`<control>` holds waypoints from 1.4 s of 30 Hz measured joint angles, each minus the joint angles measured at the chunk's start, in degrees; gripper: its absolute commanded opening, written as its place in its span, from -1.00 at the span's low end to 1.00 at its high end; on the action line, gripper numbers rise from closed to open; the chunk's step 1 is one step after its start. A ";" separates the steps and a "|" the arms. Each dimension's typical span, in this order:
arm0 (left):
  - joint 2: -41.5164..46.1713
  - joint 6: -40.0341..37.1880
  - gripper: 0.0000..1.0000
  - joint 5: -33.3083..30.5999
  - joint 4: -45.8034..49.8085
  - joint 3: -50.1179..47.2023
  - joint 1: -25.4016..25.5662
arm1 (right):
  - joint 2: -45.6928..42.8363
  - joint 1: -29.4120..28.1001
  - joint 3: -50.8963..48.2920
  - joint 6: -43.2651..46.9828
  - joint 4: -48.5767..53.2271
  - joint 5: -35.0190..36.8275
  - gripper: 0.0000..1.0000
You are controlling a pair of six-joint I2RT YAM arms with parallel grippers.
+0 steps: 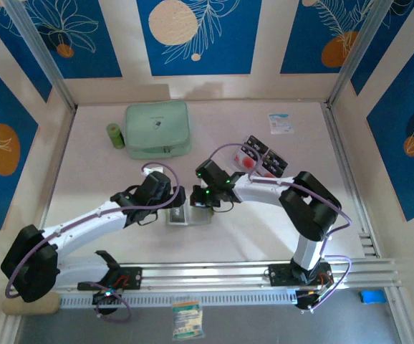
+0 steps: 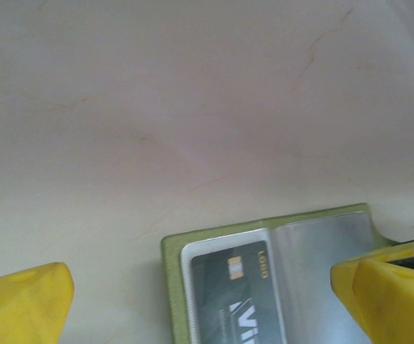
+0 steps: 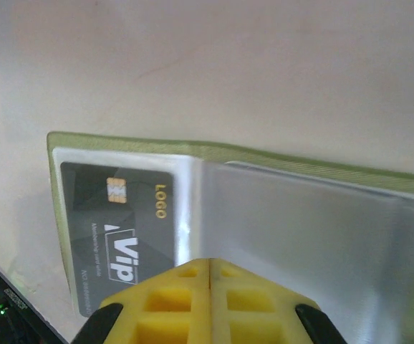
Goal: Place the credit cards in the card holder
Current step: Flip over the card slot on the card holder.
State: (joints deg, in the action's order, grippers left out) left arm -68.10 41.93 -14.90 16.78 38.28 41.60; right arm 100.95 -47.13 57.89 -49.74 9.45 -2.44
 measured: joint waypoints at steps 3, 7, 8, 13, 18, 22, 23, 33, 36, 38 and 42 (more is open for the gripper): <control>-1.92 0.02 1.00 0.92 -0.35 2.12 0.55 | -1.42 2.60 -1.22 0.96 0.28 -0.66 -1.00; -5.01 0.46 1.00 1.11 -1.73 4.28 3.06 | -1.86 5.68 -1.46 2.91 0.87 -1.60 -1.00; -5.62 0.68 1.00 1.14 -2.10 4.52 3.78 | -1.86 6.12 -1.46 3.30 1.05 -1.86 -1.00; -8.09 2.56 1.00 1.01 -4.26 4.57 6.80 | -1.84 6.78 -1.44 5.03 2.01 -3.23 -1.00; -8.66 3.98 1.00 0.74 -6.64 3.45 7.80 | -0.94 6.71 -1.22 5.88 2.29 -3.87 -1.00; -9.22 4.31 1.00 0.74 -7.89 1.14 7.80 | 1.14 6.56 0.35 6.62 3.67 -3.80 -1.00; -9.42 4.31 1.00 0.74 -8.02 0.66 7.82 | 1.55 6.49 0.74 6.93 3.96 -3.74 -1.00; -11.37 4.26 1.00 0.72 -10.54 -2.51 7.82 | 2.89 6.14 1.84 8.79 5.27 -3.37 -1.00; -12.04 4.11 1.00 0.72 -10.84 -2.69 7.82 | 3.34 5.79 2.12 8.90 5.22 -3.37 -1.00; -12.13 4.09 1.00 0.70 -11.10 -2.82 7.82 | 3.54 5.44 2.29 8.90 5.16 -3.37 -1.00; -12.41 4.07 1.00 0.68 -11.63 -2.99 7.82 | 3.87 4.83 2.51 8.90 5.14 -3.39 -1.00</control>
State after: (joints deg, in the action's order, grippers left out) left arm -80.51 46.00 -14.22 5.15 35.29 49.43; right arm 104.81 -42.30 60.40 -40.84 14.59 -5.82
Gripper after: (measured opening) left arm 0.998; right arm 0.056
